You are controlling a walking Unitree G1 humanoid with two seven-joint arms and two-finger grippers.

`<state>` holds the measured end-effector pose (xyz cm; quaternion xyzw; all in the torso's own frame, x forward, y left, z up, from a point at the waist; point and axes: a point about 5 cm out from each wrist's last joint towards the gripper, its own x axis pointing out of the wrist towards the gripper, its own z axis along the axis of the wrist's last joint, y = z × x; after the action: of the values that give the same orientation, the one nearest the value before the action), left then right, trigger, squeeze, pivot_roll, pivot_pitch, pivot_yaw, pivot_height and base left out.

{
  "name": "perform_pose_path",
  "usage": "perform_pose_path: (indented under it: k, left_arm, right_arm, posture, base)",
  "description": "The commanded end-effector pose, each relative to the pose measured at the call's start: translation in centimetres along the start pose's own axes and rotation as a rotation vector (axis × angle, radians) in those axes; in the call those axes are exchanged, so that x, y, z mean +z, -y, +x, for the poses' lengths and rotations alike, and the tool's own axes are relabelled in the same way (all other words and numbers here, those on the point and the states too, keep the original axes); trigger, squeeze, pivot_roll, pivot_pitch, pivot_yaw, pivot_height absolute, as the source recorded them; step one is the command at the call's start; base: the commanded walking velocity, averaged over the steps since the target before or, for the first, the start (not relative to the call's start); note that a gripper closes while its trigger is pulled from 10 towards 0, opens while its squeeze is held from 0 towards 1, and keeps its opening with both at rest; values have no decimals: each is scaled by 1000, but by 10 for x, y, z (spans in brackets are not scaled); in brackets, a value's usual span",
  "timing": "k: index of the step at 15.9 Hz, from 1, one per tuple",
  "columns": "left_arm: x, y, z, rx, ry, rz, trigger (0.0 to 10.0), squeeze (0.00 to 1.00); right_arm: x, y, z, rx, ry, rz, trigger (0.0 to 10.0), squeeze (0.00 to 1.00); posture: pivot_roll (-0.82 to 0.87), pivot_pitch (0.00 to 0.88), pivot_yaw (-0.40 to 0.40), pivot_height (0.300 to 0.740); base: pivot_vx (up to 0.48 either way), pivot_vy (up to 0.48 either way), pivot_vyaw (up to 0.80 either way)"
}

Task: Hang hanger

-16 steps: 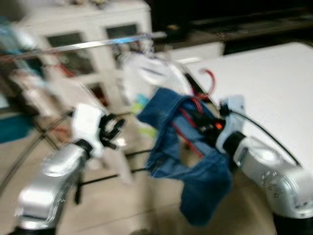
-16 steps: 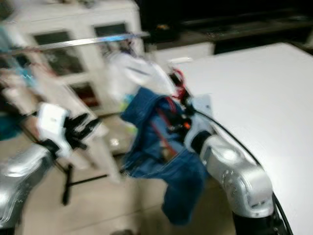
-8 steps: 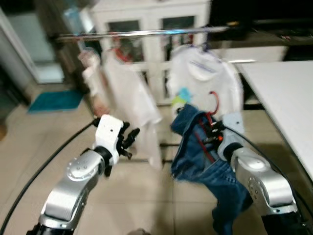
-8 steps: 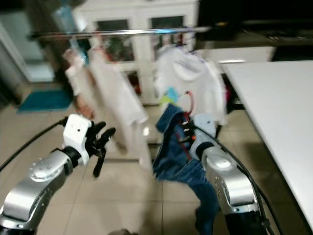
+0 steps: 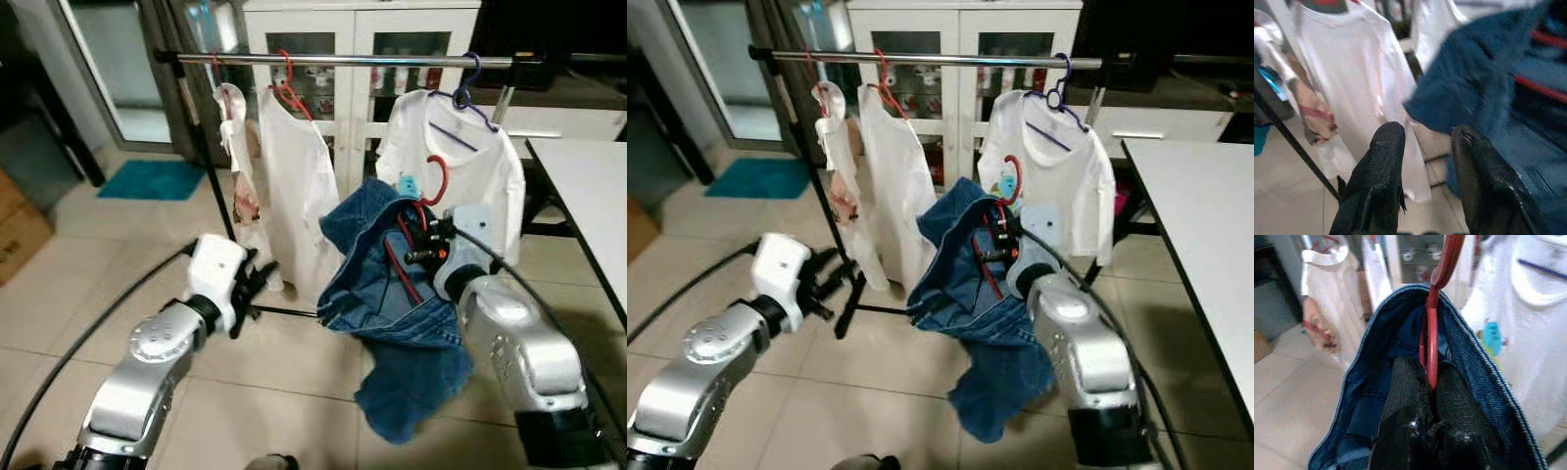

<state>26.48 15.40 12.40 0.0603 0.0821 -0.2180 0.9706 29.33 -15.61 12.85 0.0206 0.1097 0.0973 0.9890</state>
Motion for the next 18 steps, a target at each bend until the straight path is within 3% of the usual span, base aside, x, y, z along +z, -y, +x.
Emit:
perform_pose_path:
  k: [1,6,18]
  left_arm:
    - [2,-9,5,73,14,9,10000,0]
    - [9,-16,10,93,43,-45,10000,0]
    - [8,-14,12,81,44,-45,10000,0]
  right_arm:
    - [8,1,-3,-34,78,15,10000,0]
    - [4,1,1,-52,103,208,10000,0]
    - [12,-6,8,-11,127,161,10000,0]
  posture:
    - [-67,0,66,740]
    - [-53,0,81,740]
    - [-43,0,75,740]
  base:
    - [0,0,0]
    - [122,0,0]
    - [349,0,0]
